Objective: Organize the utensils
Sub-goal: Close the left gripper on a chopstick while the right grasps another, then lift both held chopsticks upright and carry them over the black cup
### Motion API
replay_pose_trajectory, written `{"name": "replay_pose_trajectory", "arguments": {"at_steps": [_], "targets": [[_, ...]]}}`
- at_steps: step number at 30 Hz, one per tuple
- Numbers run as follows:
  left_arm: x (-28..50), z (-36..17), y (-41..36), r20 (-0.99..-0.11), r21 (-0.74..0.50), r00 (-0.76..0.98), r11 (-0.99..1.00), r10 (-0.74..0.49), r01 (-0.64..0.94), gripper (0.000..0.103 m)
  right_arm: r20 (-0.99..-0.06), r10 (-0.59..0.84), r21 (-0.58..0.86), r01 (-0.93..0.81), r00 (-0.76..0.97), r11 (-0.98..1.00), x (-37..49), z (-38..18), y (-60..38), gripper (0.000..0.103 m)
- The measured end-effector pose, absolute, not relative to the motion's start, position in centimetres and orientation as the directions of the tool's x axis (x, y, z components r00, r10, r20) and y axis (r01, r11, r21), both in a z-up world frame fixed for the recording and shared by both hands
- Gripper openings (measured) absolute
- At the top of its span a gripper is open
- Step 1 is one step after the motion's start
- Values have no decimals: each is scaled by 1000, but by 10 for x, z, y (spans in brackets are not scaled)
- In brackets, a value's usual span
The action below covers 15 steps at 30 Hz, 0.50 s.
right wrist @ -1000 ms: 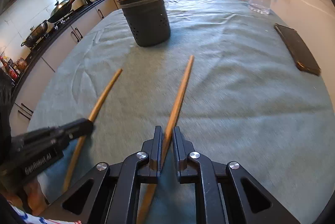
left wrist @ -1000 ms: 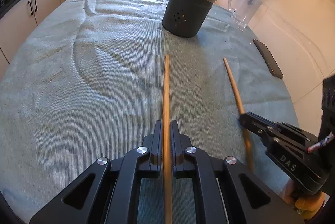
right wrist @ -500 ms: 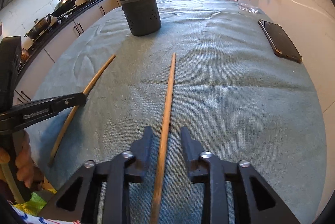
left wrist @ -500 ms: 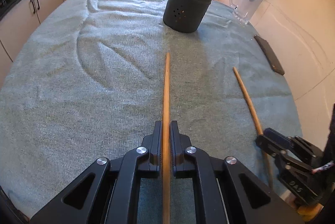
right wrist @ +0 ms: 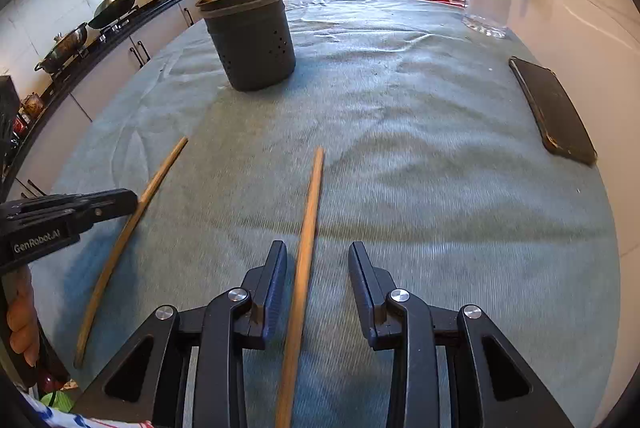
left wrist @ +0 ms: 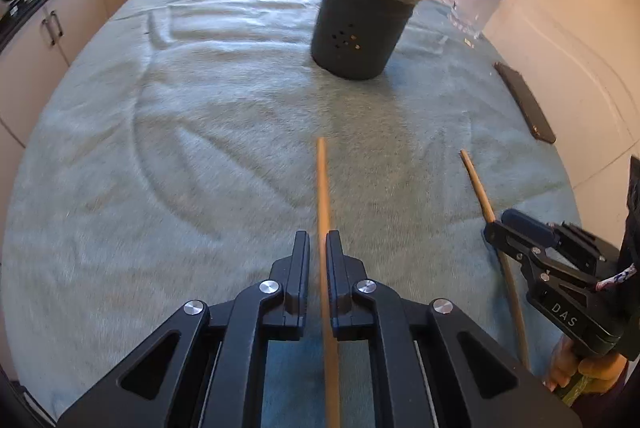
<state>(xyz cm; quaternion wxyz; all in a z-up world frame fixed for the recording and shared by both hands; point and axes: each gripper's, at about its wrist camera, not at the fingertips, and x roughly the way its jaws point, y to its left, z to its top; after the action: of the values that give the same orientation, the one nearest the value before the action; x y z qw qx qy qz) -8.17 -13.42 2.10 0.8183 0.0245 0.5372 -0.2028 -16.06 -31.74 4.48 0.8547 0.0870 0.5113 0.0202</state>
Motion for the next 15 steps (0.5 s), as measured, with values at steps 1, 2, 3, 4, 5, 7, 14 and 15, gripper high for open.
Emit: {"name": "replay_pose_trajectory", "arguments": {"at_steps": [1, 2, 3, 4, 5, 7, 14, 15], "targets": [[-76, 19, -137, -896, -180, 323, 915, -304, 361, 12, -872, 124, 169, 52, 474, 984, -158, 44, -318, 34], [-72, 17, -140, -900, -179, 317, 916, -300, 360, 12, -873, 123, 164, 47, 472, 985, -153, 44, -318, 33], [-68, 18, -143, -902, -169, 318, 916, -292, 363, 12, -875, 119, 157, 43, 469, 987, -150, 44, -317, 31], [-64, 18, -146, -907, -158, 313, 915, -283, 371, 12, -879, 113, 147, 39, 464, 988, -145, 43, -317, 29], [-62, 18, -148, -908, -152, 312, 913, -280, 378, 12, -881, 111, 144, 37, 461, 989, -142, 43, -317, 28], [-56, 17, -152, -909, -144, 311, 909, -278, 391, 12, -887, 110, 137, 29, 449, 990, -134, 42, -316, 26], [-41, 16, -157, -901, -150, 315, 896, -298, 418, 12, -908, 78, 87, 3, 412, 996, -107, 41, -308, 25], [-40, 16, -158, -898, -155, 317, 895, -304, 418, 14, -910, 73, 82, 4, 409, 997, -104, 40, -307, 25]]}}
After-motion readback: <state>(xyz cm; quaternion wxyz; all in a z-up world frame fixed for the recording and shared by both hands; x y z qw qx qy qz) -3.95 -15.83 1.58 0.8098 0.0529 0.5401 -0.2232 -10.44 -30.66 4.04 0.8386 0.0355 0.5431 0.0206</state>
